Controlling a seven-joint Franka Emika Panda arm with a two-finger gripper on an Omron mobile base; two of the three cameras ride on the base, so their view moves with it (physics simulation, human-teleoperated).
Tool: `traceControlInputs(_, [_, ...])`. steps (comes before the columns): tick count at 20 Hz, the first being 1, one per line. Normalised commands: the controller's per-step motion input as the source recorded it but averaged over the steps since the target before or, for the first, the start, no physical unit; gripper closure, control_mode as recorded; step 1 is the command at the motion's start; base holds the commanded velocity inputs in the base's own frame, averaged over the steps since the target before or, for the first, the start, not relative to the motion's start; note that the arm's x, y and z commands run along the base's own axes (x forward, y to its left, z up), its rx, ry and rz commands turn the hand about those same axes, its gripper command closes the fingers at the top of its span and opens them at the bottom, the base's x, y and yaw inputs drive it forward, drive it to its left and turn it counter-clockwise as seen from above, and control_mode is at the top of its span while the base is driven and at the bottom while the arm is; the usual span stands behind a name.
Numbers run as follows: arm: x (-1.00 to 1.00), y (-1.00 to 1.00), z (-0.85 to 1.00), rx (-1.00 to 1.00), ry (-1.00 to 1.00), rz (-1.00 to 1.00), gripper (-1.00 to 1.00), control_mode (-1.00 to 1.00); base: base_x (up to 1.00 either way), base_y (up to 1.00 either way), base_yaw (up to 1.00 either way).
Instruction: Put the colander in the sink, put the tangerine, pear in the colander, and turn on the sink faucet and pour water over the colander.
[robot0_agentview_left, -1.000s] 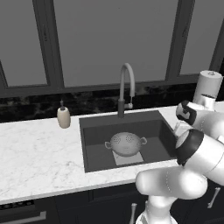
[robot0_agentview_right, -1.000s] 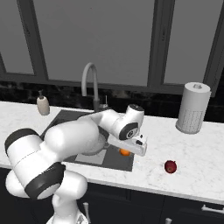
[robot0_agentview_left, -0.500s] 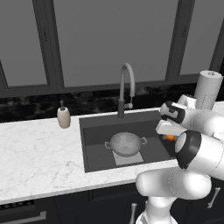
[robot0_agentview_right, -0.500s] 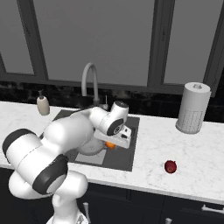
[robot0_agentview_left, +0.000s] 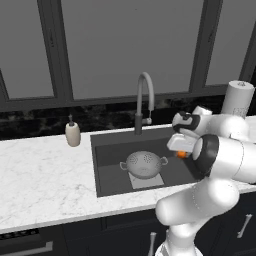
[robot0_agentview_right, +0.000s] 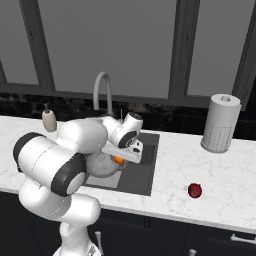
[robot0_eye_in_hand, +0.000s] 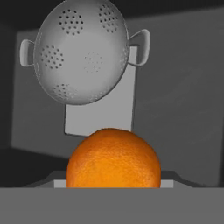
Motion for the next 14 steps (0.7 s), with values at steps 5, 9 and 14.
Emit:
traceControlInputs(5, [0.0,0.32,-0.28,0.01,0.01,0.06,1.0,-1.0,0.0,0.0,0.0])
traceControlInputs(9, [0.0,0.44,-0.39,0.0,0.0,0.05,1.0,-1.0,0.0,0.0,0.0])
traceControlInputs(14, [0.11,0.44,-0.12,0.0,0.0,0.02,1.0,-1.0,0.0,0.0,0.0])
